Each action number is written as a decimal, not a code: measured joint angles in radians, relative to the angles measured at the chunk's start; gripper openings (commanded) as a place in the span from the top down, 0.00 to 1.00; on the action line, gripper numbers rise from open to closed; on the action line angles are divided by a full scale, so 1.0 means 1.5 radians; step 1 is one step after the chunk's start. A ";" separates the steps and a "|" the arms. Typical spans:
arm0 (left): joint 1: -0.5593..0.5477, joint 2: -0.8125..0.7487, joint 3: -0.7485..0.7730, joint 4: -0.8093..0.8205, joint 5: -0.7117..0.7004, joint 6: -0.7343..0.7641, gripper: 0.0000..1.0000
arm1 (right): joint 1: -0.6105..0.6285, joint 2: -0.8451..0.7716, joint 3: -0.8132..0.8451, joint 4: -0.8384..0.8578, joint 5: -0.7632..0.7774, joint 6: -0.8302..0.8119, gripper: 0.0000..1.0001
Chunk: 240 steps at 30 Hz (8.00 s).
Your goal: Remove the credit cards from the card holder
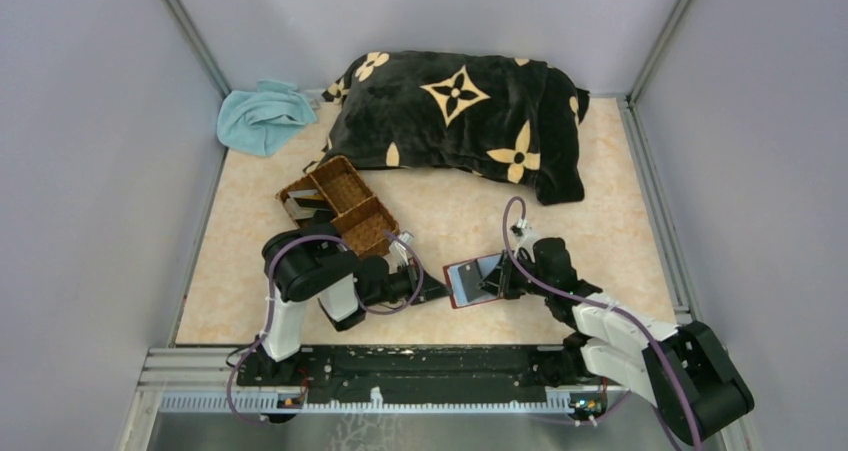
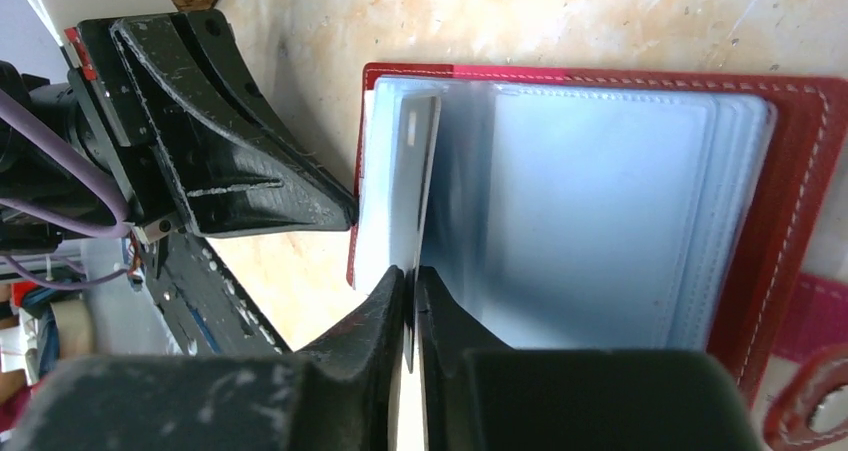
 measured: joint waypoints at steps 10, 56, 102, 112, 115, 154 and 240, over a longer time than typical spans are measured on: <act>0.001 0.006 -0.002 0.012 0.003 -0.003 1.00 | -0.004 -0.023 0.000 -0.017 0.003 -0.001 0.90; 0.004 -0.049 0.062 -0.132 0.028 0.014 1.00 | -0.003 0.089 -0.041 0.190 -0.042 0.058 0.88; 0.009 -0.019 0.042 -0.082 0.033 -0.002 1.00 | -0.040 0.087 0.004 0.111 -0.088 0.017 0.69; 0.009 -0.007 0.039 -0.058 0.035 -0.005 1.00 | -0.081 0.030 0.004 0.065 -0.087 0.007 0.73; 0.009 -0.005 0.037 -0.052 0.036 -0.006 1.00 | -0.092 0.022 0.004 0.053 -0.087 0.002 0.74; 0.021 -0.138 -0.016 -0.104 0.054 0.026 0.46 | -0.136 -0.295 0.007 -0.144 0.049 0.017 1.00; 0.412 -0.643 0.234 -0.946 0.007 0.335 1.00 | -0.062 -0.372 0.054 -0.223 -0.056 0.011 0.53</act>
